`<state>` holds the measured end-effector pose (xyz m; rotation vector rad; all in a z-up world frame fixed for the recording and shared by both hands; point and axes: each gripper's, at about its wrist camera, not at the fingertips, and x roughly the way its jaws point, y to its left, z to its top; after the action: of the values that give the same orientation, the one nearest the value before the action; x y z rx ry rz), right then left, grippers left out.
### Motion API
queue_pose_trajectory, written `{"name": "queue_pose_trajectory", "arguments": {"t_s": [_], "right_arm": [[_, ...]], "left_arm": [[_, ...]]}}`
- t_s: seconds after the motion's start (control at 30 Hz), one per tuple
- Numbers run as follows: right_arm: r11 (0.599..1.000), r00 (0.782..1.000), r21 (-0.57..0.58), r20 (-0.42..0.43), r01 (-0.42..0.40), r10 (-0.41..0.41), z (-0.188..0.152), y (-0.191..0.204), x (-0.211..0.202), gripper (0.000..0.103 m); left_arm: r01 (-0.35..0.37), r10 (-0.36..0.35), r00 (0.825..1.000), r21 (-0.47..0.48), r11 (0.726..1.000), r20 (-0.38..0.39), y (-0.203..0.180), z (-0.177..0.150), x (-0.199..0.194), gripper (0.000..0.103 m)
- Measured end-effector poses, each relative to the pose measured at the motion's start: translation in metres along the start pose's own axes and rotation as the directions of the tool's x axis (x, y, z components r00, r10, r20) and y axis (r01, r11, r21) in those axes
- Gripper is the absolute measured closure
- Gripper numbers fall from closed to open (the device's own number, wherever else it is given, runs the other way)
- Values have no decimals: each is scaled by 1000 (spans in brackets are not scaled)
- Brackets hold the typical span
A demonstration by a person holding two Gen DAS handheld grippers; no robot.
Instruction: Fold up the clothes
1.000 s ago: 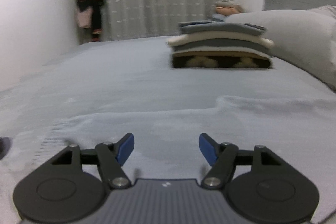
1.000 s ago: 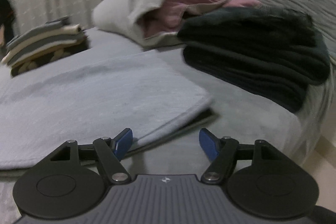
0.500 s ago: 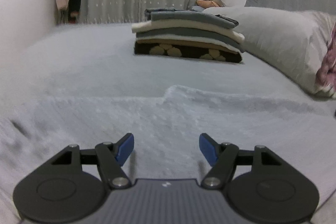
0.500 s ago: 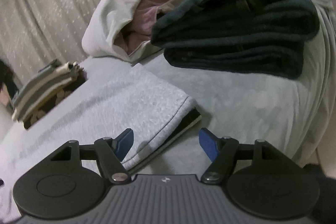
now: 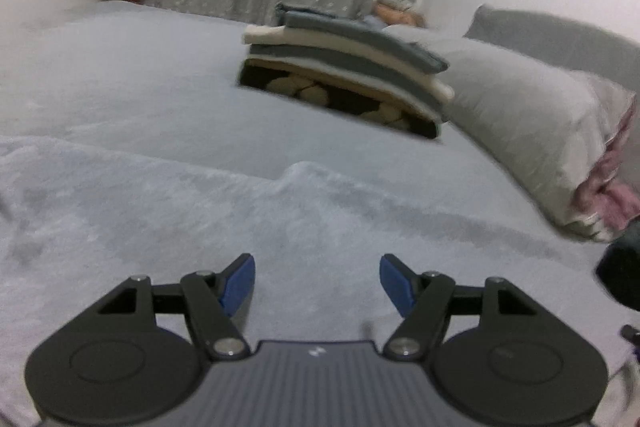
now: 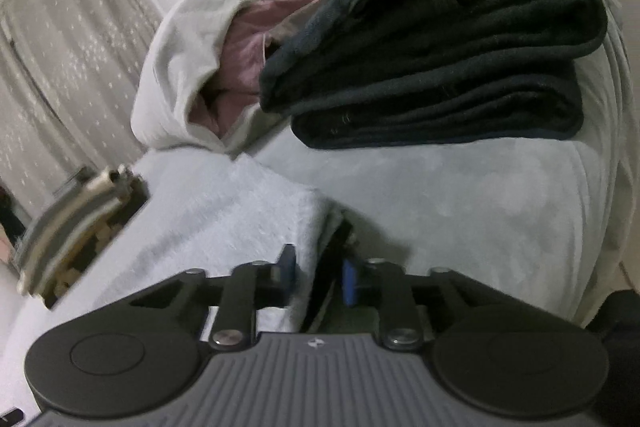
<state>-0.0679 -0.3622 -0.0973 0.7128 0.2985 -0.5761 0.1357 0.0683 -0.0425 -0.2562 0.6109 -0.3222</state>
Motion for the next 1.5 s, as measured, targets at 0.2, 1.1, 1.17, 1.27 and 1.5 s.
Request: {"name": "queue_pose_trajectory", "arguments": {"t_s": [0.2, 1.1, 1.17, 1.27, 1.5], "right_arm": [[997, 998, -63, 31, -51, 53, 11, 18, -11, 85], [801, 894, -412, -90, -434, 438, 2, 165, -63, 85], [765, 879, -448, -125, -463, 459, -9, 179, -67, 85], [710, 856, -489, -186, -506, 482, -28, 196, -71, 85], [585, 803, -556, -337, -591, 491, -78, 227, -74, 85]], "left_arm": [[164, -164, 986, -4, 986, -25, -36, -10, 12, 33], [403, -429, 892, -181, 897, -140, -33, 1, 25, 26], [405, -441, 890, -247, 880, -113, -19, 5, 24, 25], [406, -456, 886, -336, 850, -80, -1, 9, 22, 25], [388, -458, 889, -500, 774, -21, 35, 9, 20, 25]]}}
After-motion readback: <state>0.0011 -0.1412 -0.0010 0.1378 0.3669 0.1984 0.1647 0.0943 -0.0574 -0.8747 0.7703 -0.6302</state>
